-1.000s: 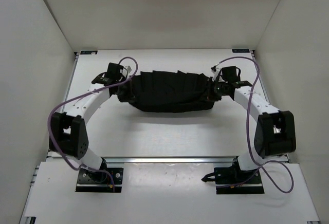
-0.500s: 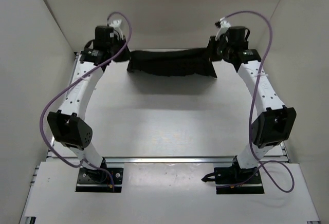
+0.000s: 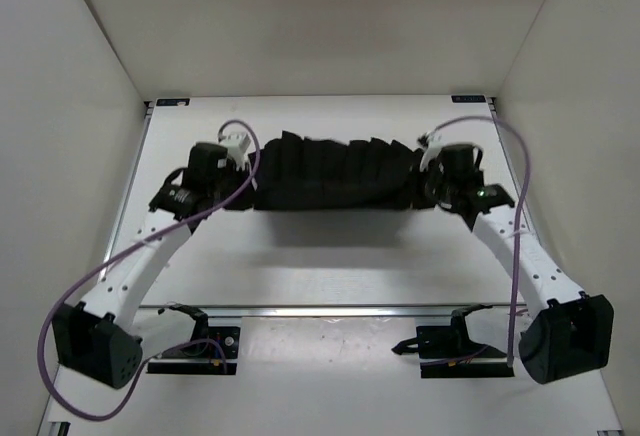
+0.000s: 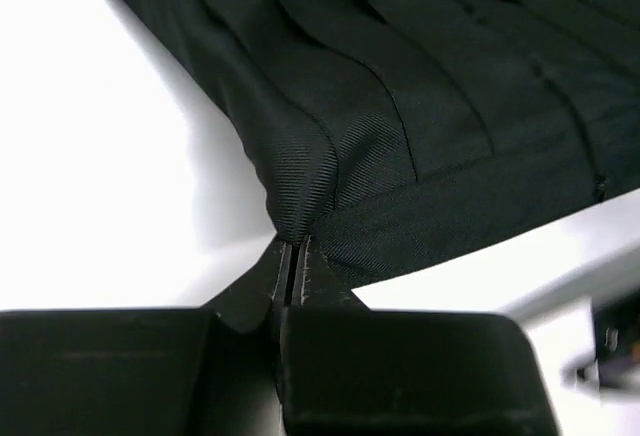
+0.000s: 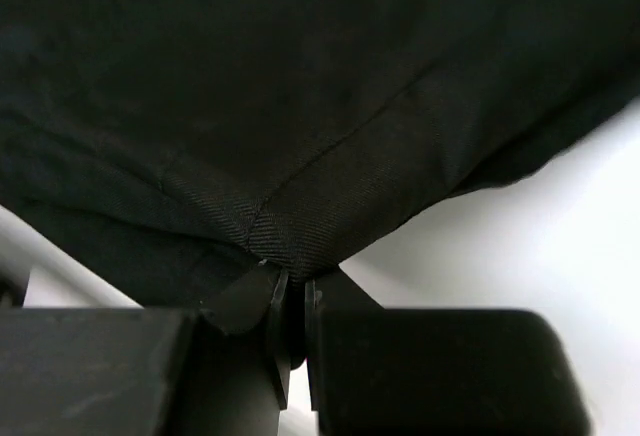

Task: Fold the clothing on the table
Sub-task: Flatten the skirt out, then fold the skirt

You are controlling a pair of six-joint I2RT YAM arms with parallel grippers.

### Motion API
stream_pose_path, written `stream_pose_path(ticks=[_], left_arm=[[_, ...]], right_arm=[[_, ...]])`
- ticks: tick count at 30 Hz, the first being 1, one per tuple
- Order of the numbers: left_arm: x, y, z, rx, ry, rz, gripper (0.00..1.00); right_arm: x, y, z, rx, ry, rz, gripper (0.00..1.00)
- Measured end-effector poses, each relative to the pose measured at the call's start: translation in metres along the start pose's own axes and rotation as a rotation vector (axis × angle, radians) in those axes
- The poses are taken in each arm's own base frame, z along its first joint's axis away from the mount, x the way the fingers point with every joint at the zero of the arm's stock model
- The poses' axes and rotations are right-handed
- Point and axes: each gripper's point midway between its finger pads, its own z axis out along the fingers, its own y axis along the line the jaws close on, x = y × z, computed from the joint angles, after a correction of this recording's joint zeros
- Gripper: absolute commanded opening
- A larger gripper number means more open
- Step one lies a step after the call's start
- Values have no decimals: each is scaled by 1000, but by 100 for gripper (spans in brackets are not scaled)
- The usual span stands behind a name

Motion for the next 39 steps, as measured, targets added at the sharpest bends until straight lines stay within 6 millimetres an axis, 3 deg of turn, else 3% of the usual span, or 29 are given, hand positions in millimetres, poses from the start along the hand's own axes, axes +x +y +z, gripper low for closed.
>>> stream_pose_path(ticks=[2, 4, 6, 8, 10, 13, 15, 17, 19, 20, 23, 25, 28, 32, 35, 37, 39], left_arm=[[40, 9, -9, -26, 84, -35, 0], [61, 10, -21, -22, 114, -65, 0], [64, 7, -25, -6, 113, -87, 0], [57, 4, -16, 11, 113, -106, 0], [42, 0, 2, 25, 143, -123, 0], [-16, 0, 48, 21, 148, -134, 0], [-87, -2, 80, 21, 78, -115, 0], [-161, -5, 96, 29, -50, -85, 0], [-226, -13, 91, 55, -211, -57, 0], [-245, -18, 78, 75, -272, -52, 0], [-260, -36, 29, 107, -363, -24, 0], [-248, -43, -1, 91, -399, 11, 0], [-196, -44, -19, 79, -367, 40, 0], [-67, -28, 3, 54, -132, 26, 0], [28, -10, 11, 9, 81, -24, 0], [70, -3, 1, -10, 170, -59, 0], [89, -3, -17, -15, 210, -93, 0]], right_arm=[[63, 8, 4, -21, 146, 77, 0], [99, 16, -1, -47, 217, 142, 0], [103, 17, -5, -59, 211, 176, 0], [88, 9, -2, -63, 175, 213, 0], [62, -6, 4, -48, 153, 243, 0], [-6, -32, 22, -6, 124, 223, 0], [-86, -48, 36, 24, 28, 142, 0], [-163, -55, 37, 49, -99, 54, 0], [-222, -51, 23, 54, -238, -18, 0], [-238, -46, 12, 49, -285, -42, 0], [-255, -28, -19, 58, -355, -109, 0], [-240, -18, -30, 73, -363, -143, 0], [-170, -15, -31, 80, -276, -132, 0], [-43, -23, -14, 75, -67, -25, 0], [44, -14, -7, 63, 110, 57, 0], [90, 1, -13, 46, 209, 87, 0], [106, 14, -24, 28, 248, 107, 0]])
